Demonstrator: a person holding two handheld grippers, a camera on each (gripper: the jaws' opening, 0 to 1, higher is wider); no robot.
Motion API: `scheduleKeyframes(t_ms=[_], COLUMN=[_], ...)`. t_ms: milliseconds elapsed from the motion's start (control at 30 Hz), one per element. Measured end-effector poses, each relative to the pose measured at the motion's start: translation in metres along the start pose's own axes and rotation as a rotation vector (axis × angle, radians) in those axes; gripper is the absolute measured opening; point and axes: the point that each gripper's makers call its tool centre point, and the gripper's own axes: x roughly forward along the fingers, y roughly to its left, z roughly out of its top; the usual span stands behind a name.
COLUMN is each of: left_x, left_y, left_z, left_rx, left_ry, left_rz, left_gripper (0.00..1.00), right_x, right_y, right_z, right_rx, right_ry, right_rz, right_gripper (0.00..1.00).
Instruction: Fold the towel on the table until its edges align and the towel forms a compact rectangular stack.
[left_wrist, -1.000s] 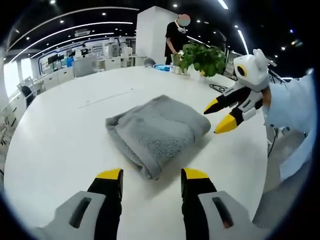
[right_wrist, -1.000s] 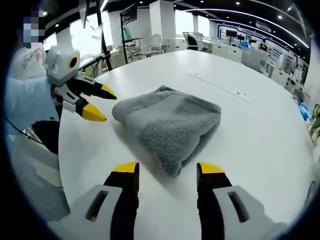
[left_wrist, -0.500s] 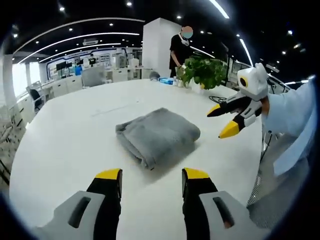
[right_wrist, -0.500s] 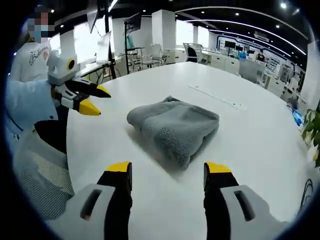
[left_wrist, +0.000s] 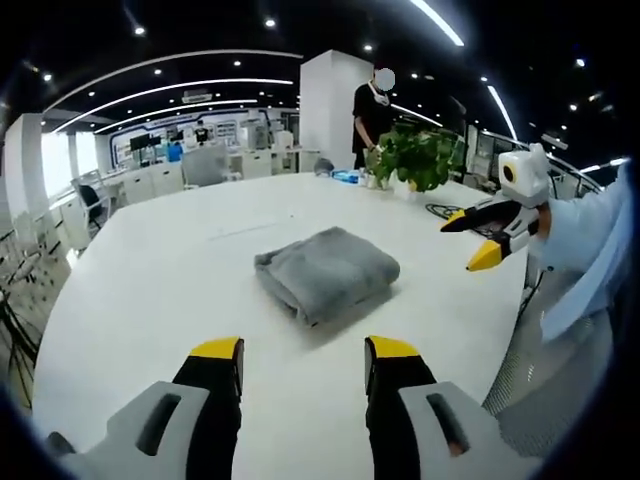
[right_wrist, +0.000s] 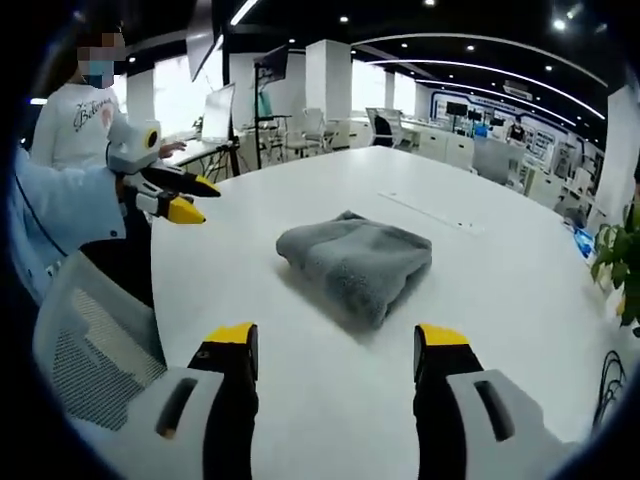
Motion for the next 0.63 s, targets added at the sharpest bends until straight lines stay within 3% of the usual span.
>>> scheduleKeyframes(t_ms=[633], left_x=[-0.0032], left_y=[0.0057], left_z=[0.0005], left_rx=[-0.006], left_ry=[-0.011], left_rz=[0.019], left_gripper=[0.50], right_x=[-0.0097], right_y=[0.0042], right_z=[-0.0032], right_rx=[0.016], right_ry=[-0.017], right_rz=[0.005], right_gripper=[0.62])
